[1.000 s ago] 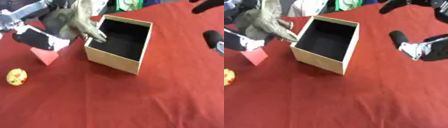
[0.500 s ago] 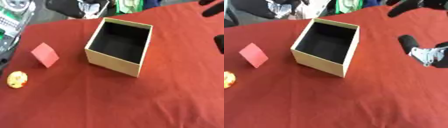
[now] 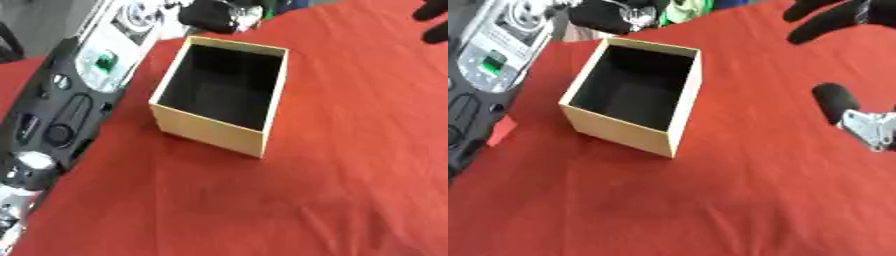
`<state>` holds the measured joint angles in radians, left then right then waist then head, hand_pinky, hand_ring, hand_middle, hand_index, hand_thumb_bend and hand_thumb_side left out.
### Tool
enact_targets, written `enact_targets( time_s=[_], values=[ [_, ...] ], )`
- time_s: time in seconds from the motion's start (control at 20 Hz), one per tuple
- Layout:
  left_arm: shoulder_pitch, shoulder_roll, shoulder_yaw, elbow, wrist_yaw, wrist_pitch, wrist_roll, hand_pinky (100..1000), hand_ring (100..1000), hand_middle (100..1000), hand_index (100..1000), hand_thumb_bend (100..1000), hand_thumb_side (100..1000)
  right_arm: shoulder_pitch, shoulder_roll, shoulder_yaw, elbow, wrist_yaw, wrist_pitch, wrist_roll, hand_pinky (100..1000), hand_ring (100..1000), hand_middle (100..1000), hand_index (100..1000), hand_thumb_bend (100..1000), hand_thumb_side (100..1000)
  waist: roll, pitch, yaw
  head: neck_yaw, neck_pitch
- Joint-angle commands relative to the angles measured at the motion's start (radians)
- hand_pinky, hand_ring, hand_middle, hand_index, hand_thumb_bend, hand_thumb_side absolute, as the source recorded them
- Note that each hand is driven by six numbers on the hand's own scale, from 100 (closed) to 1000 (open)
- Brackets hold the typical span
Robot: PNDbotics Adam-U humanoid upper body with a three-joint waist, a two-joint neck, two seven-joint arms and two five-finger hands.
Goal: Pick up objects on the table and place them in the box.
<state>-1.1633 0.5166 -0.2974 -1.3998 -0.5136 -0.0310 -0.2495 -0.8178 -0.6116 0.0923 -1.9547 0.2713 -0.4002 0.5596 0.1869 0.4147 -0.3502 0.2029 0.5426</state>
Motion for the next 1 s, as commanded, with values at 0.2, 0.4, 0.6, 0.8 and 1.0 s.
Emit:
enact_targets(
  time_s=[0.2, 0.4, 0.6, 0.8, 1.0],
  values=[
    [-0.002, 0.002, 0.01, 0.1, -0.058, -0.06, 0.012, 263, 221, 166, 328, 100, 299, -0.013, -0.011, -0.019, -0.025, -0.013, 0.009, 0.009, 887, 916, 808, 809, 100, 479, -0.004, -0.019, -0.011, 0.007, -0.006],
    [0.023, 0.017, 0.013, 0.108, -0.077, -0.059, 0.018, 263, 218, 161, 319, 100, 296, -0.003, -0.018, -0.026, -0.027, -0.011, 0.016, 0.008, 887, 915, 808, 809, 100, 481, 0.002, -0.021, -0.008, -0.004, 0.0],
    [0.037, 0.03, 0.011, 0.1, -0.083, -0.051, 0.023, 264, 217, 160, 316, 100, 290, 0.001, -0.019, -0.029, -0.029, -0.011, 0.02, 0.008, 888, 915, 808, 809, 100, 483, 0.002, -0.022, -0.003, -0.009, 0.0],
    [0.048, 0.033, 0.004, 0.105, -0.091, -0.049, 0.014, 273, 222, 163, 318, 100, 277, 0.001, -0.018, -0.03, -0.029, -0.011, 0.02, 0.006, 887, 915, 808, 808, 100, 481, -0.005, -0.02, -0.003, -0.011, -0.003],
    [0.055, 0.034, 0.002, 0.124, -0.123, -0.036, -0.003, 300, 243, 185, 340, 100, 264, 0.0, -0.017, -0.03, -0.03, -0.012, 0.018, 0.005, 887, 915, 807, 808, 100, 481, -0.006, -0.017, -0.003, -0.012, -0.001]
  ],
)
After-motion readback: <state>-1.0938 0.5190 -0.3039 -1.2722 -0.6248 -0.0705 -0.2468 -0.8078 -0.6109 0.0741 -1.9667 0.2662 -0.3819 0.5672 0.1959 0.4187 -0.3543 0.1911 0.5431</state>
